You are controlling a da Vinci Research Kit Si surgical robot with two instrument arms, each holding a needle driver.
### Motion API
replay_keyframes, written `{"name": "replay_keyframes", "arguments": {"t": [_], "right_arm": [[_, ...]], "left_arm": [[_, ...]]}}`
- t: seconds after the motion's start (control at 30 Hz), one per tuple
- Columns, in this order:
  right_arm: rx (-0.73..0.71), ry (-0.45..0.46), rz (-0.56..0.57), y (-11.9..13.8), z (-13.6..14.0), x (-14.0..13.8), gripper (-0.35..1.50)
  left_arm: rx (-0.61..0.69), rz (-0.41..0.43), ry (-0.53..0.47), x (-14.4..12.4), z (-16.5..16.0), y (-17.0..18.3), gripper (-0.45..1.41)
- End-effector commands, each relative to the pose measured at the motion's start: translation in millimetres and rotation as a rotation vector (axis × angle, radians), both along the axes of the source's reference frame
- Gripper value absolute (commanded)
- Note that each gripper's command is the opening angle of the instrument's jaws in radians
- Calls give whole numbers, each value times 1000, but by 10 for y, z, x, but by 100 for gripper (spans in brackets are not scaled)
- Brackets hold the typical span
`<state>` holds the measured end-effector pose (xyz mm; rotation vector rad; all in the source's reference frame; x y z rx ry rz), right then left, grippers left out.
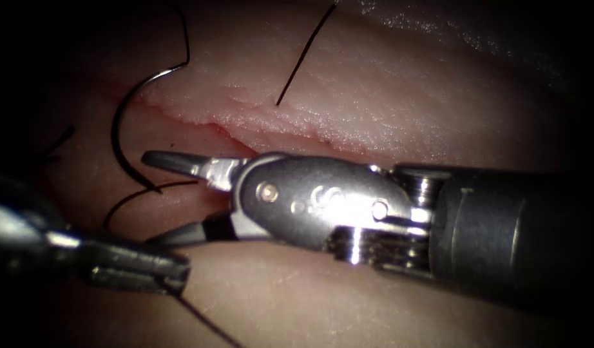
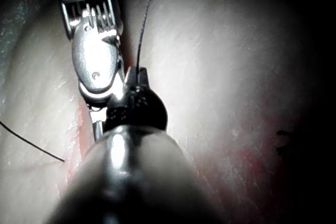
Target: Wound Closure
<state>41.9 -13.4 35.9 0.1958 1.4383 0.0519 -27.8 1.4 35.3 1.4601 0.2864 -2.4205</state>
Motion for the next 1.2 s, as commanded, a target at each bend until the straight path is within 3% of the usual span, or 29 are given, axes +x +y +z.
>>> {"name": "replay_keyframes", "arguments": {"t": [0.03, 0.43, 0.5, 0.53, 0.9, 0.93, 0.97, 1.07, 1.1, 1.2], "right_arm": [[-9, 12, 2, -3, 0, 16, 98], [-50, 57, -43, -18, -4, 50, 93], [-55, 73, -63, -18, -4, 46, -11], [-64, 60, -50, -19, -5, 42, -35], [-90, 28, -6, -9, -3, 24, -35], [-91, 20, 1, -7, -2, 22, -35], [-92, 15, 3, -6, -1, 21, -35], [-94, 3, 17, -1, 4, 15, -35], [-95, 0, 21, 1, 6, 13, -35], [-97, -7, 27, 4, 9, 10, -35]], "left_arm": [[-3, -1, 1, -5, 6, -2, -45], [8, -12, 8, -6, 5, -3, -45], [8, -11, 8, -7, 4, -4, -45], [8, -10, 7, -6, 4, -4, -45], [4, -33, 24, -6, 4, -3, -45], [10, -45, 32, -6, 4, -2, 5], [6, -51, 36, -6, 4, -2, 37], [17, -103, 46, -8, 1, 2, 104], [14, -135, 39, -10, 0, 4, 116], [10, -184, 22, -14, -2, 8, 126]]}}
